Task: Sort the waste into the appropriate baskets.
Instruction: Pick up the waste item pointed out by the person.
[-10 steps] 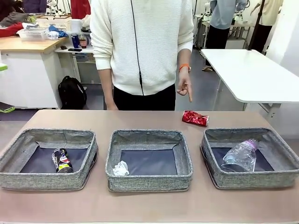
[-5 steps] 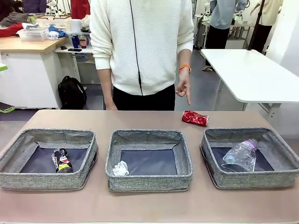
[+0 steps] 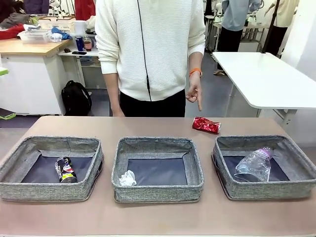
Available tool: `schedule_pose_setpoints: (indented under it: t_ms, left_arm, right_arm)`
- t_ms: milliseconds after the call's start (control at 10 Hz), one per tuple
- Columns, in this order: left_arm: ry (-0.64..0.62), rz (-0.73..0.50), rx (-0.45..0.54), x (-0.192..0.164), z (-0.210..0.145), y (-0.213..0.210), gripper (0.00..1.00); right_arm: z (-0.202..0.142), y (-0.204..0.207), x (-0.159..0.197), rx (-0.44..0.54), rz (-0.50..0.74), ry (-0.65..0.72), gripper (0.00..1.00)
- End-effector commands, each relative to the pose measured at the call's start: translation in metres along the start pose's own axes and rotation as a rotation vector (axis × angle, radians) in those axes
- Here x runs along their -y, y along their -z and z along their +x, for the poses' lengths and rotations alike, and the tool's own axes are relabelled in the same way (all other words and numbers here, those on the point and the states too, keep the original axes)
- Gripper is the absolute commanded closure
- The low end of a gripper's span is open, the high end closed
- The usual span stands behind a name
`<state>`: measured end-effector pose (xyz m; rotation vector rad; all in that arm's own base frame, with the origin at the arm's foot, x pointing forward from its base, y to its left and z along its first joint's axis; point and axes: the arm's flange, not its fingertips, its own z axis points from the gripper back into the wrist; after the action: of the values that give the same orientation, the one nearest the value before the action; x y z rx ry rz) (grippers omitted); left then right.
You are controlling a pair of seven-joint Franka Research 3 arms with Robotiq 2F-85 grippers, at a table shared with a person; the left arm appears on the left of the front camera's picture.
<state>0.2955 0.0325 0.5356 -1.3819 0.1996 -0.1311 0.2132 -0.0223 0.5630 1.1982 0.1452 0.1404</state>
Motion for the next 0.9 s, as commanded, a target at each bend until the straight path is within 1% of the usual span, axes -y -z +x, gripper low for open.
schedule_pose_setpoints:
  t_ms: [0,100,200,300,400,500,600,700,800]
  left_arm:
    - [0.020,-0.002,0.015,-0.001,-0.001,0.003,0.00]
    - [0.020,-0.002,0.015,-0.001,-0.001,0.003,0.00]
    - [0.020,-0.002,0.015,-0.001,-0.001,0.003,0.00]
    - [0.020,-0.002,0.015,-0.001,-0.001,0.003,0.00]
    - [0.020,-0.002,0.015,-0.001,-0.001,0.003,0.00]
    - [0.020,-0.002,0.015,-0.001,-0.001,0.003,0.00]
    - [0.020,-0.002,0.015,-0.001,-0.001,0.003,0.00]
    - [0.020,-0.002,0.015,-0.001,-0.001,0.003,0.00]
    - [0.020,-0.002,0.015,-0.001,-0.001,0.003,0.00]
  right_arm:
    - [0.059,0.017,0.005,-0.036,-0.601,-0.153,0.00]
    - [0.083,0.024,0.011,0.026,-0.794,-0.260,0.00]
    - [0.105,0.037,0.019,0.086,-0.829,-0.412,0.00]
    - [0.118,0.047,0.026,0.169,-0.906,-0.547,0.00]
    - [0.129,0.061,0.025,0.290,-0.945,-0.750,0.00]
    - [0.135,0.071,0.023,0.381,-0.967,-0.918,0.00]
    - [0.137,0.075,0.022,0.374,-0.968,-0.932,0.00]
    - [0.135,0.072,0.019,0.350,-0.926,-0.810,0.00]
    - [0.142,0.066,0.003,0.110,-0.857,-0.643,0.00]
